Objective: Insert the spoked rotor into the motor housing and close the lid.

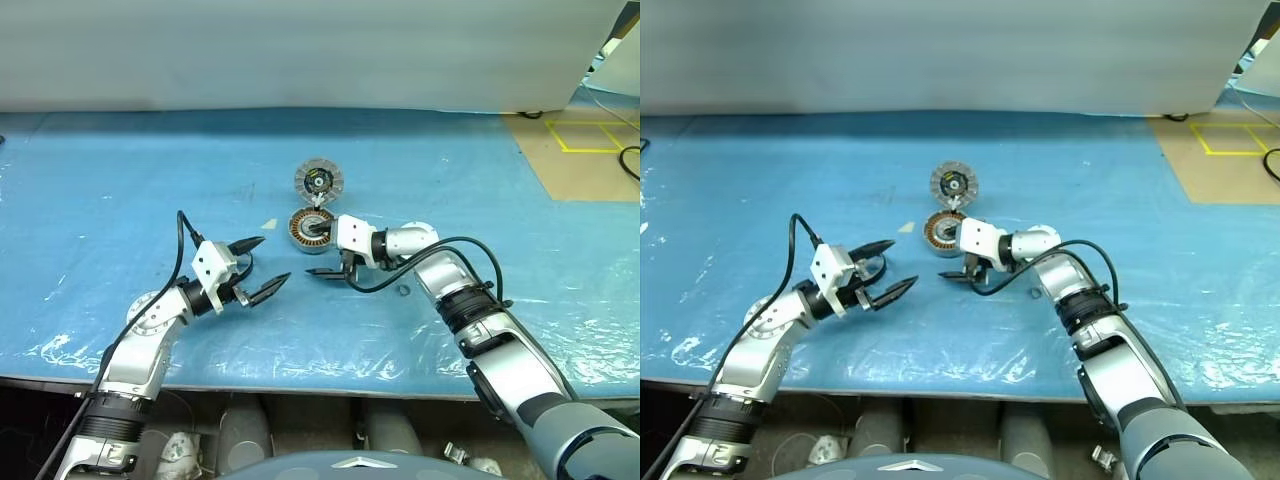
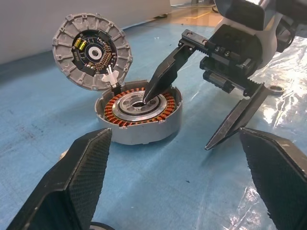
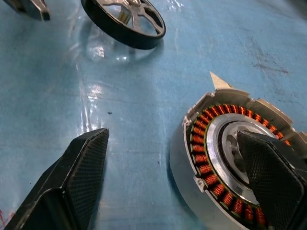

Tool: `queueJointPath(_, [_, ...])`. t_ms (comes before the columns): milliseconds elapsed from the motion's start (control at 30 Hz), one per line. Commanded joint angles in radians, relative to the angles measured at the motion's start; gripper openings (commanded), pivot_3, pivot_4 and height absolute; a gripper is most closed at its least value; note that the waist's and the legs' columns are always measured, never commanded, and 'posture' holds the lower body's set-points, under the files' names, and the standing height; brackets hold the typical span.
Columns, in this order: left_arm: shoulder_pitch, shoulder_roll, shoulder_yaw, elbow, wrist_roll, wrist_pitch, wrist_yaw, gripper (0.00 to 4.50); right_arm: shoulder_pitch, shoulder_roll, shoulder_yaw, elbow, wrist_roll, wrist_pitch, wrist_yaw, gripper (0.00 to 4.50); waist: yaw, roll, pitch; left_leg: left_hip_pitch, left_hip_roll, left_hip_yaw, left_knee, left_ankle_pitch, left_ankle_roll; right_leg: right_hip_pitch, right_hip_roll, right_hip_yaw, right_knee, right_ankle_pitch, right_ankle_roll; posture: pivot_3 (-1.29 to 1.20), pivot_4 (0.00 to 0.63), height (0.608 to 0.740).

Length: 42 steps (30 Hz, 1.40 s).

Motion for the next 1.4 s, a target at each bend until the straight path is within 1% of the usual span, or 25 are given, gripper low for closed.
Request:
queueJointPath(33, [-0.001,0.01,0.014,-0.036,0.0,-0.008,0.004,4.47,-0.034,0.003,0.004,0.022,-0.02,-0.047,-0.014,4.5,0.0,0.0,0.0,0.0,0.0,0.0,0.0,0.0,0.0,0.0,0.0,0.0,0.0,0.0,0.0,0.0,0.15,0.74])
queueJointPath(133, [-0.003,0.01,0.013,-0.034,0.001,-0.006,0.005,4.47,-0.043,0.006,0.003,0.044,-0.033,-0.066,-0.024,4.5,0.0,0.0,0.0,0.0,0.001,0.0,0.001,0.0,0.0,0.0,0.0,0.0,0.0,0.0,0.0,0.0,0.15,0.74])
queueJointPath(167, [-0.004,0.01,0.012,-0.034,0.001,-0.006,0.005,4.5,-0.046,0.007,0.002,0.051,-0.037,-0.072,-0.026,4.11,0.0,0.0,0.0,0.0,0.001,0.0,0.001,0.0,0.0,0.0,0.0,0.0,0.0,0.0,0.0,0.0,0.15,0.74])
queueJointPath(200, [-0.004,0.009,0.011,-0.033,0.002,-0.005,0.005,4.5,-0.049,0.007,0.003,0.06,-0.042,-0.078,-0.03,3.94,0.0,0.0,0.0,0.0,0.001,0.0,0.001,0.0,0.0,0.0,0.0,0.0,0.0,0.0,0.0,0.0,0.15,0.74])
queueJointPath(567, [-0.007,0.005,0.01,-0.03,0.004,-0.007,0.011,4.5,-0.088,0.017,-0.004,0.132,-0.075,-0.157,-0.089,0.1,0.0,0.0,0.0,0.0,0.001,0.0,0.001,0.0,0.0,0.0,0.001,0.0,0.001,0.0,-0.001,0.0,0.15,0.74])
queueJointPath(700, [-0.009,0.004,0.009,-0.028,0.006,-0.008,0.012,4.5,-0.093,0.021,-0.006,0.134,-0.072,-0.17,-0.09,0.04,0.0,0.0,0.0,0.0,0.001,0.0,0.002,0.0,0.0,0.0,0.001,0.0,0.001,0.0,-0.001,0.0,0.15,0.74])
queueJointPath(800, [-0.008,0.004,0.009,-0.03,0.005,-0.008,0.012,4.5,-0.086,0.023,-0.009,0.114,-0.052,-0.163,-0.06,0.04,0.0,0.0,0.0,0.0,0.002,0.0,0.002,0.0,0.0,0.0,0.001,0.0,0.001,0.0,-0.001,0.0,0.15,0.74])
queueJointPath(900, [-0.001,0.008,0.01,-0.038,0.003,-0.007,0.011,4.5,-0.059,0.02,-0.009,0.048,0.007,-0.13,0.036,0.04,0.0,0.0,0.0,-0.001,0.003,0.0,0.002,0.0,0.0,0.0,0.002,-0.001,0.001,0.0,-0.001,0.0,0.15,0.74])
queueJointPath(1000, [0.01,0.011,0.007,-0.051,0.0,-0.004,0.007,4.5,-0.011,-0.012,0.012,-0.053,0.049,-0.074,0.155,0.04,0.002,0.0,0.0,-0.001,0.006,0.0,0.002,0.0,0.0,0.0,0.007,-0.001,0.0,-0.001,-0.003,0.0,0.15,0.74])
queueJointPath(1067, [0.018,0.011,0.003,-0.061,-0.001,0.0,0.005,4.5,0.019,-0.031,0.02,-0.108,0.061,-0.039,0.203,0.04,0.003,0.0,0.0,-0.001,0.01,0.0,0.002,0.0,0.0,0.0,0.011,-0.001,0.0,-0.002,-0.005,0.0,0.15,0.74])
queueJointPath(1233, [0.049,0.013,-0.008,-0.091,-0.003,0.011,-0.004,4.5,0.094,-0.069,0.043,-0.227,0.075,0.034,0.269,0.04,0.003,0.0,0.0,0.0,0.012,0.0,0.002,0.0,0.0,0.0,0.013,-0.002,0.001,-0.003,-0.007,0.0,0.15,0.74])
queueJointPath(1400, [0.081,0.025,-0.01,-0.124,-0.007,0.023,-0.017,4.5,0.143,-0.076,0.056,-0.305,0.089,0.094,0.284,0.04,0.002,0.0,0.0,0.002,0.012,0.0,0.002,0.0,-0.001,0.001,0.013,-0.002,0.001,-0.003,-0.007,0.0,0.15,0.74])
